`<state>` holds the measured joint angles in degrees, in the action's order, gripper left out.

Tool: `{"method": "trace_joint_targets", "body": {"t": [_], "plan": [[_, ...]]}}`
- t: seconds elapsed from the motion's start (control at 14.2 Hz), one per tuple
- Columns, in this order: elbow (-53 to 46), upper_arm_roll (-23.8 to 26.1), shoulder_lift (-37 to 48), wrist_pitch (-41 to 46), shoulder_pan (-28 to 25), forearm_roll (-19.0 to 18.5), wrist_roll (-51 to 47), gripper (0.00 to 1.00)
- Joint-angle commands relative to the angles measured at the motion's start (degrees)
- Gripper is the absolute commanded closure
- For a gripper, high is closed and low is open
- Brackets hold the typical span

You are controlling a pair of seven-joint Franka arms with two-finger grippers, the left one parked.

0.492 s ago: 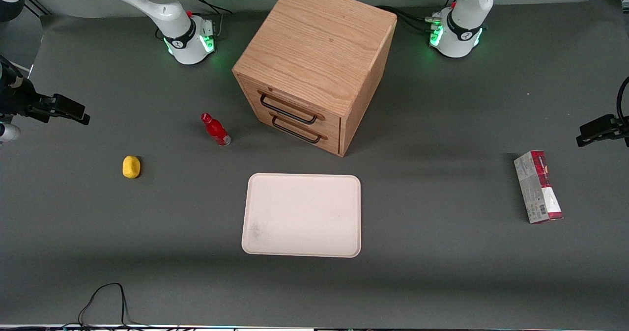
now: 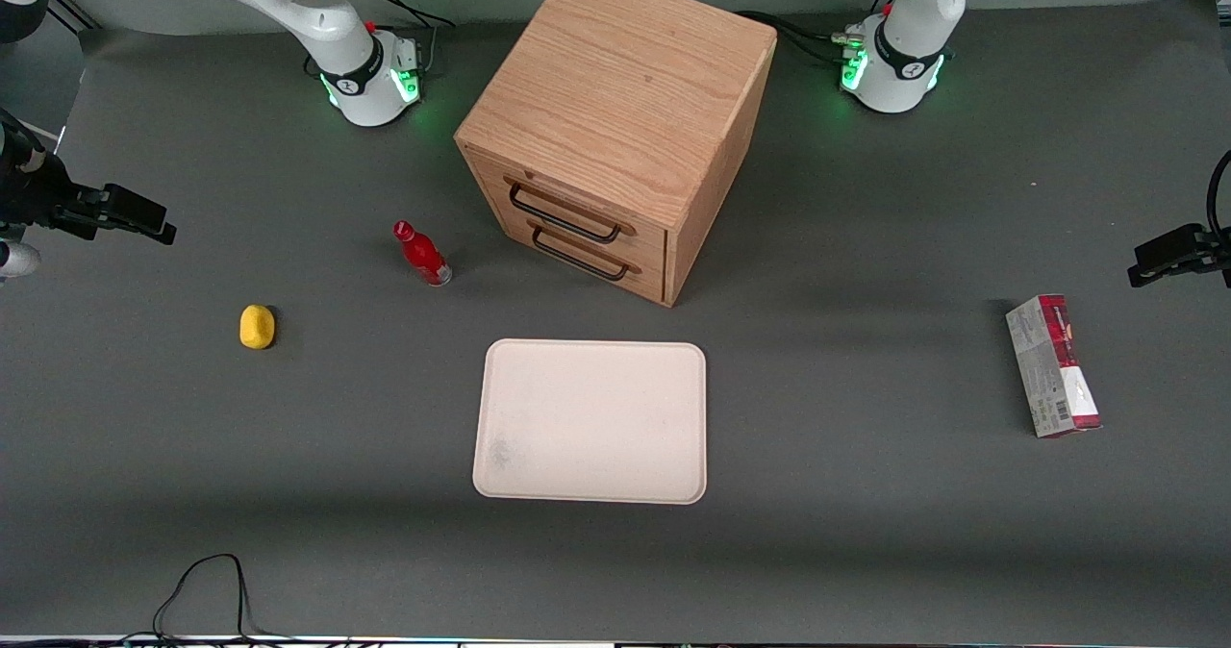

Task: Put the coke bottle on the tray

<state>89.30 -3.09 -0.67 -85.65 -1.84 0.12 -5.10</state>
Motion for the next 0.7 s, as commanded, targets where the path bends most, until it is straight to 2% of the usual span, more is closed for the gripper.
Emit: {"method": "trace_joint_targets", "body": {"t": [0.0,0.63], "plan": [[0.87,0.19,1.11,0.13,0.52,0.49,1.23,0.00],[1.40,0.37,1.37,0.13,-0.96,0.75,0.10,0.00]]}}
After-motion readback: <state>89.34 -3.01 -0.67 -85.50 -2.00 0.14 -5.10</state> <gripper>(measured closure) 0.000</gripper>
